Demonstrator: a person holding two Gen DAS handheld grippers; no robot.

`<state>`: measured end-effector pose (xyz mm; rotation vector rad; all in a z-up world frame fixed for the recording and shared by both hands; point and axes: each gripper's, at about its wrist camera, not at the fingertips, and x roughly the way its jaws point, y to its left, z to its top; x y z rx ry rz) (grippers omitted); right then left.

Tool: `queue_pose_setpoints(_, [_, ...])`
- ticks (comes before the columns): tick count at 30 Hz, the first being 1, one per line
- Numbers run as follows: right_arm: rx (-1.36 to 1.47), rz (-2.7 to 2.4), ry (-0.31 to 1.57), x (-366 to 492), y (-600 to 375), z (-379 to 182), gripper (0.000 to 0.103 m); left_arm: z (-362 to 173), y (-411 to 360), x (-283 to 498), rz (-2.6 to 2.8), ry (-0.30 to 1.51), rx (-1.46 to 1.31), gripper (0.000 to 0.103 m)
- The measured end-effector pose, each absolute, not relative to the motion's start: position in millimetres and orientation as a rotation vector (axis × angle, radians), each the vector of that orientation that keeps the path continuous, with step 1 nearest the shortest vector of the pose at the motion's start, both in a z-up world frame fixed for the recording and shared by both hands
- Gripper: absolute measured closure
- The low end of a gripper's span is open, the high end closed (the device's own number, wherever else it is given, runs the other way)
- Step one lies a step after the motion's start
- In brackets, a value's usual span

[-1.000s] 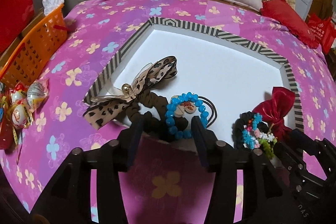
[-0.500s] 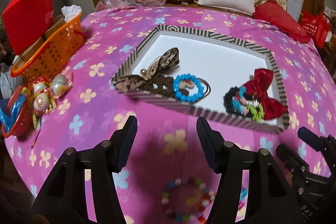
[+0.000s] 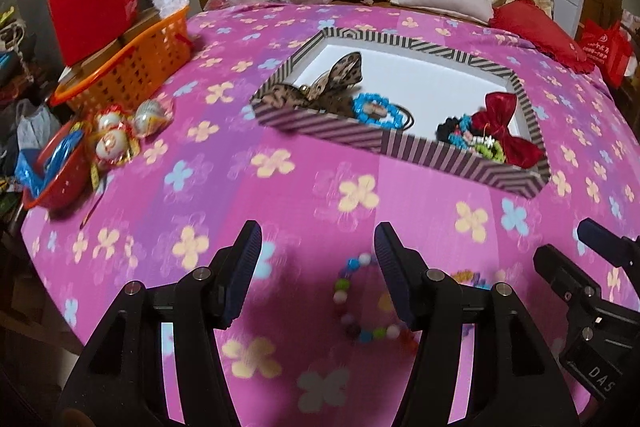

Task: Organize jewelry
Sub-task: 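Move both open tools down to the remaining bracelets on the bedspread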

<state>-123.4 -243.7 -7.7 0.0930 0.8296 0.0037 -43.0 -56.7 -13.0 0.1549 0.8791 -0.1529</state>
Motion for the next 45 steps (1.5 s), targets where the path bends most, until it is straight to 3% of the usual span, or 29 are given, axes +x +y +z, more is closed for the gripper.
queue_pose_setpoints(45, [0.034, 0.034, 0.896, -146.9, -221.2, -29.6, 0.039, -33.0, -34.0, -82.2, -0.134, 0.908, 0.137, 0.044])
